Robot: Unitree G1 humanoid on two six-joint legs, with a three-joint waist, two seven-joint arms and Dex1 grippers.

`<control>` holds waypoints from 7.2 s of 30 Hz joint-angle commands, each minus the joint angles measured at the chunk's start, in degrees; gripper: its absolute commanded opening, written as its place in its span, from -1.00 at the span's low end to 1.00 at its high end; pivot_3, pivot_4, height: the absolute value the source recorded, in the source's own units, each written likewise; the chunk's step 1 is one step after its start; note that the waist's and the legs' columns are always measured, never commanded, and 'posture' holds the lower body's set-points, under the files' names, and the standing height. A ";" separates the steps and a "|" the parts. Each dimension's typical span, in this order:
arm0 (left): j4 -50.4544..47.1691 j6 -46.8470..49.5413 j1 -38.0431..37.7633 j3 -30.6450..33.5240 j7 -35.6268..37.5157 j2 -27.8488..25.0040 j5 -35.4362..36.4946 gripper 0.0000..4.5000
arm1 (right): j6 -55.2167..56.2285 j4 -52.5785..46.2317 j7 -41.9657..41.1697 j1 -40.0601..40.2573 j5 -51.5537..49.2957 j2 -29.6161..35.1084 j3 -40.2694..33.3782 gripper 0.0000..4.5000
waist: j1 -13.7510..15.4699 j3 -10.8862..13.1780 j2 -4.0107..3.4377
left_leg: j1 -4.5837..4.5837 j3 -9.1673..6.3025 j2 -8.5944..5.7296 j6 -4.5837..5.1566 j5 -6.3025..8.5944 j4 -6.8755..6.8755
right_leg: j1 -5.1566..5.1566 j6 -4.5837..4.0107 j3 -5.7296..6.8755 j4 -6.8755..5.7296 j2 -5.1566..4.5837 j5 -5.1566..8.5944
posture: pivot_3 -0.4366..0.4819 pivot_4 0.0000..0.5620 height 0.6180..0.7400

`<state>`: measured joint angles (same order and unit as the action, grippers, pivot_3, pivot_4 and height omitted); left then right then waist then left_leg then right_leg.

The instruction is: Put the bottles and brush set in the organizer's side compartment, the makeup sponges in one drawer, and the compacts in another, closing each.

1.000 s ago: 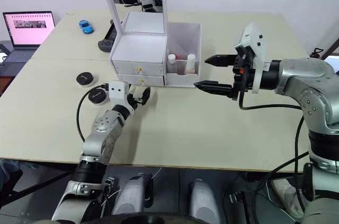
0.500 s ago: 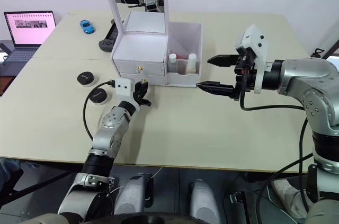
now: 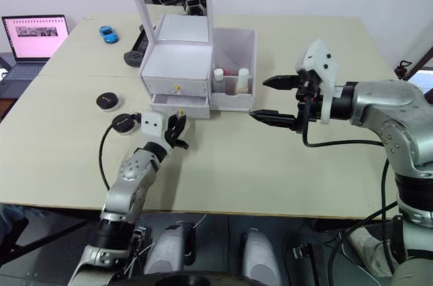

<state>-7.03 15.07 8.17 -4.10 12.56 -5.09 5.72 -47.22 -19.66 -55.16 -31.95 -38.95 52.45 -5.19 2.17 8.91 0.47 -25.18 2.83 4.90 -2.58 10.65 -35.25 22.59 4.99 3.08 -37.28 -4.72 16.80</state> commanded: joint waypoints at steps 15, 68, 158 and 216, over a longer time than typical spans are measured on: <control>-26.77 14.92 -11.08 -0.23 1.46 -5.34 2.91 -0.86 | 0.69 -1.59 1.20 -0.68 0.01 -2.15 0.52 1.00 | -0.08 0.01 -0.01 | -0.11 -0.01 0.01 0.01 0.00 0.06 | 0.13 -0.03 -0.01 0.07 0.01 0.02 | -0.05 -0.47 1.00; 21.35 -9.03 -27.16 52.95 47.34 -45.73 22.27 0.99 | 33.77 36.92 -13.86 13.66 11.65 -0.15 -10.65 1.00 | -1.72 0.03 -0.08 | -0.07 0.24 0.07 0.00 0.03 0.16 | 0.50 -0.26 0.00 0.10 -0.08 0.15 | -0.05 -0.47 1.00; -8.71 31.22 15.06 5.12 20.98 -32.54 21.48 0.18 | -0.26 3.01 -6.19 -19.69 4.99 -0.07 3.56 1.00 | -2.56 0.02 0.00 | -0.11 0.11 0.05 0.01 0.02 0.14 | 0.23 -0.02 -0.03 -0.06 0.00 0.01 | -0.05 -0.47 1.00; 9.71 7.29 2.97 34.10 7.44 -25.39 16.70 0.98 | 14.85 22.00 -17.93 -18.99 13.58 -1.91 3.67 1.00 | -1.72 -0.01 -0.02 | -0.06 0.16 0.05 -0.01 0.02 0.12 | 0.17 -0.01 -0.02 -0.09 -0.03 0.00 | -0.05 -0.47 1.00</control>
<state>0.06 25.01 10.21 31.09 21.27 -30.66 24.51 -32.10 3.69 -73.80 -50.03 -24.93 49.90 -0.27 0.45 8.89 0.45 -25.25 3.00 4.95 -2.59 10.67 -35.14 22.76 4.99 3.06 -37.35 -4.75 16.80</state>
